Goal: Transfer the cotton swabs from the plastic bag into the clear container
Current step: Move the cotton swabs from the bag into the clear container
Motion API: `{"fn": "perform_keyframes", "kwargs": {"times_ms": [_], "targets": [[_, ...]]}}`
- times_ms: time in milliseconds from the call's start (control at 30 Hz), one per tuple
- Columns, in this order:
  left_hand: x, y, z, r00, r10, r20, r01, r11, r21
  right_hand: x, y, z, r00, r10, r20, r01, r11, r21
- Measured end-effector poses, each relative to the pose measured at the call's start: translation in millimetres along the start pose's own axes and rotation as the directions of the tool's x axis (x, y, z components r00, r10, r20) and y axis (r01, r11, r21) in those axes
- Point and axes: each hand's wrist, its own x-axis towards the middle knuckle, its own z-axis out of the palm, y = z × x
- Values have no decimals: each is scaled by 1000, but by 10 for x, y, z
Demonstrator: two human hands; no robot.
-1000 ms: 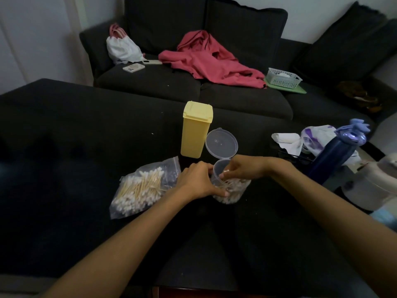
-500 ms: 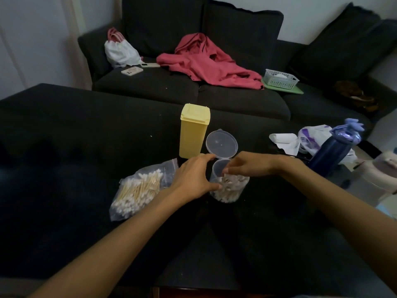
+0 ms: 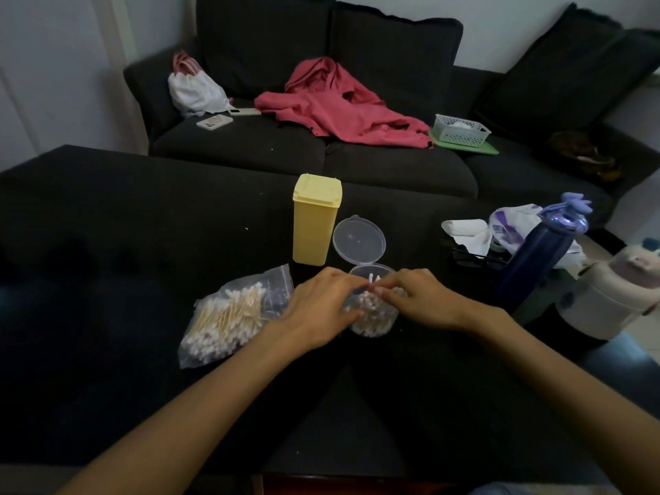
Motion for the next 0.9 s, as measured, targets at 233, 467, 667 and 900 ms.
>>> {"fn": "perform_keyframes", "kwargs": {"times_ms": [233,467,667,900], "targets": [[-14,-44,75,1000,6,-26,-5,1000,23,-319,136,235,985,-71,-157,44,985,-169],[-32,63,134,997,-21,-81,24,999,40,-414,149,311,988,-79,-129,39,957,-286],[-142,83,-142,997,-8,-78,10,1000,24,-450,5,276,934,-113,-339,39,975,-217],[-762,-617,-733,882,-377,-282,361,926,-109,-34,-792,540,915,55,-399,20,983,181]]}}
